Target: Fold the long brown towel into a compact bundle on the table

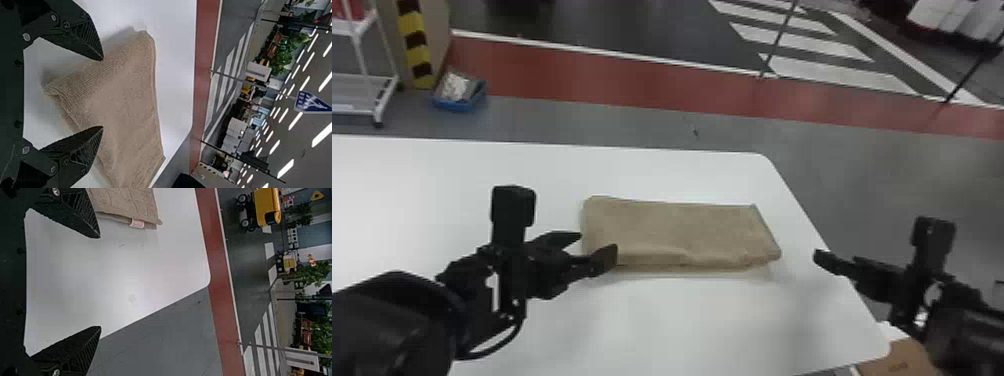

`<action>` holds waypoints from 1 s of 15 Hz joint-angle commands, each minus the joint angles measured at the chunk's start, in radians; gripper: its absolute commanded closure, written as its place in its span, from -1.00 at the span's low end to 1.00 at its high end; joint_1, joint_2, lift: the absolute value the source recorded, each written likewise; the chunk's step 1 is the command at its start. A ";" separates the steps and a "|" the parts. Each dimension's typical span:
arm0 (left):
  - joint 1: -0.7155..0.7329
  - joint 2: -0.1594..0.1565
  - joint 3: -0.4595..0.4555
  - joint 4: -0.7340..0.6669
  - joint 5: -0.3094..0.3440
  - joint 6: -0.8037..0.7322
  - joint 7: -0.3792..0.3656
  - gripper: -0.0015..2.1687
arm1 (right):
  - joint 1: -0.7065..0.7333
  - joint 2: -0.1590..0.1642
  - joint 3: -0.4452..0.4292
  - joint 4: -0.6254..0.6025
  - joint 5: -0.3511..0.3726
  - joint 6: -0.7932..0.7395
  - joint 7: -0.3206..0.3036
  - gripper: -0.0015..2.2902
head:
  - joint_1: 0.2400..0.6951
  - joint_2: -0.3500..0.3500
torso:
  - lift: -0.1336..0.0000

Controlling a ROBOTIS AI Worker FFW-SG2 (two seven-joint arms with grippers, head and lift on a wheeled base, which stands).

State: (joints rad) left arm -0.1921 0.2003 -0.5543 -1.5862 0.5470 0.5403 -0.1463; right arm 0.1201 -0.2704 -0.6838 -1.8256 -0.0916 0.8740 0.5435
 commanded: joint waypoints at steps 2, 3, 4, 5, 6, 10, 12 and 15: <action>0.002 -0.004 -0.019 -0.001 -0.028 0.076 0.031 -0.70 | 0.003 0.000 -0.003 0.003 0.001 -0.013 0.003 -0.95 | 1.00 -1.00 | -0.84; 0.005 -0.004 -0.032 -0.003 -0.039 0.076 0.045 -0.70 | 0.004 0.000 -0.003 0.006 0.000 -0.019 0.003 -0.95 | 1.00 -1.00 | -0.84; 0.006 -0.005 -0.042 -0.005 -0.070 0.073 0.053 -0.70 | 0.004 0.000 -0.003 0.009 0.000 -0.031 0.003 -0.95 | 1.00 -1.00 | -0.84; 0.011 -0.010 -0.042 -0.008 -0.085 0.070 0.053 -0.68 | 0.003 0.000 -0.002 0.009 0.001 -0.034 0.003 -0.95 | 1.00 -1.00 | -0.84; 0.013 -0.009 -0.039 -0.020 -0.085 0.066 0.053 -0.46 | 0.004 0.000 -0.002 0.009 0.001 -0.034 0.003 -0.95 | 1.00 -1.00 | -0.84; 0.040 0.004 -0.026 -0.115 -0.084 0.076 0.085 0.73 | 0.003 -0.001 -0.006 0.009 -0.008 -0.037 0.006 -0.95 | 1.00 -1.00 | -0.84; 0.042 0.005 -0.024 -0.136 -0.093 0.116 0.086 0.77 | 0.003 -0.003 -0.006 0.012 -0.016 -0.040 0.006 -0.95 | 1.00 -1.00 | -0.84; 0.060 0.027 -0.015 -0.170 -0.116 0.128 0.093 0.77 | 0.003 -0.003 0.004 0.012 -0.017 -0.040 0.004 -0.95 | 1.00 -1.00 | -0.84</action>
State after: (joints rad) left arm -0.1441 0.2138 -0.5753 -1.7379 0.4417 0.6620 -0.0573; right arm 0.1227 -0.2730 -0.6854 -1.8132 -0.1086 0.8339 0.5491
